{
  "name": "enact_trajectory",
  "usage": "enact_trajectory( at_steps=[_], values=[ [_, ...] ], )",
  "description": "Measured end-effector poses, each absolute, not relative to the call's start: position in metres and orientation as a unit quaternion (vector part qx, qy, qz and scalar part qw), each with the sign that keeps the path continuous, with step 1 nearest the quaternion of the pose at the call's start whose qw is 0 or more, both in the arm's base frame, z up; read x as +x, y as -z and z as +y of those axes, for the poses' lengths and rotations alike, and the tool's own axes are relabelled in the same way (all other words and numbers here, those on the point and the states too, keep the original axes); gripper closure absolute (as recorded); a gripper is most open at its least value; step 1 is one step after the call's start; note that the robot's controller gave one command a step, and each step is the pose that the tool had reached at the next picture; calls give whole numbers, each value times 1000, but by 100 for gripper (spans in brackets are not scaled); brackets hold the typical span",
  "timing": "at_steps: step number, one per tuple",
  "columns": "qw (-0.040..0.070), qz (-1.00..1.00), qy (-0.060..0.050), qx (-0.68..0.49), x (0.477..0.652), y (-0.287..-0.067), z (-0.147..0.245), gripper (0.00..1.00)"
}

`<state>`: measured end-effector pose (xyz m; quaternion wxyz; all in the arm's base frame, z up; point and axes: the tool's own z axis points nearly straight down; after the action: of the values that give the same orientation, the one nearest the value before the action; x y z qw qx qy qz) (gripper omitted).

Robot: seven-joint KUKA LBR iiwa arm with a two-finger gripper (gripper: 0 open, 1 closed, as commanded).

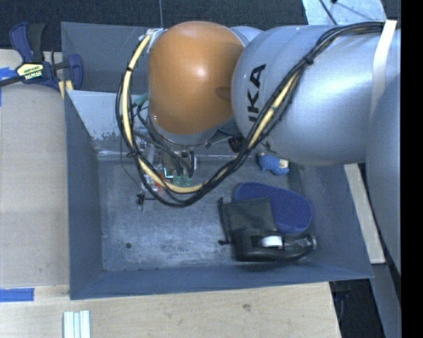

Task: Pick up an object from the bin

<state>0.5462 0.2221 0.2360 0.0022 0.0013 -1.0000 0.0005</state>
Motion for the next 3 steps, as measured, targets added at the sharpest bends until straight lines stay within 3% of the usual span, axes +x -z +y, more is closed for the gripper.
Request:
enact_trajectory(
  at_steps=[1,2,3],
  values=[
    [-3,-1000,-1,15,601,-227,168,0],
    [2,-997,-1,81,602,-79,130,0],
    [-4,-997,0,81,605,-86,132,100]
  ],
)
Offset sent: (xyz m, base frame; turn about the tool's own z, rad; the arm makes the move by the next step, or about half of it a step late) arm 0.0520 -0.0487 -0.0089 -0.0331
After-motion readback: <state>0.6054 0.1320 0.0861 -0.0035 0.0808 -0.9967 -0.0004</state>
